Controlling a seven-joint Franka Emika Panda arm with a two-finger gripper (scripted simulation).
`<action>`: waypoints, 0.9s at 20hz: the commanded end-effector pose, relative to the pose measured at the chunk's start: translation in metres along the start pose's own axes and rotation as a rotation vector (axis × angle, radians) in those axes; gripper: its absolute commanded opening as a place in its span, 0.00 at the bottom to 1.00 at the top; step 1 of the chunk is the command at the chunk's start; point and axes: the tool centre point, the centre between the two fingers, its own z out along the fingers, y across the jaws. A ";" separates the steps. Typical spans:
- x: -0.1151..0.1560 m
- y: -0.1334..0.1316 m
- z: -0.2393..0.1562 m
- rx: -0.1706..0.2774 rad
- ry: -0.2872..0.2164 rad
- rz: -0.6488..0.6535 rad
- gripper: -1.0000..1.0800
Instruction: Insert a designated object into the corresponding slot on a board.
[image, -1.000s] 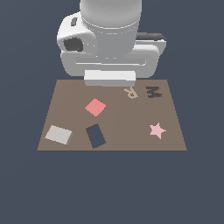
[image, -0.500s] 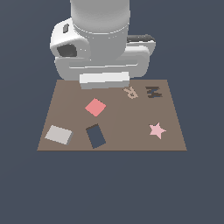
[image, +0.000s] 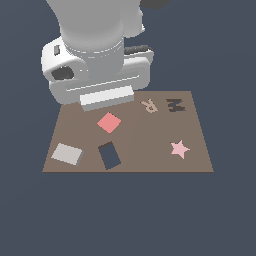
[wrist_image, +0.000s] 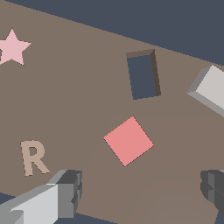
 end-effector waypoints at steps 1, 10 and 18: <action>-0.001 0.011 0.006 0.000 0.002 -0.066 0.96; 0.005 0.057 0.030 0.000 0.011 -0.338 0.96; 0.023 0.098 0.052 -0.001 0.019 -0.595 0.96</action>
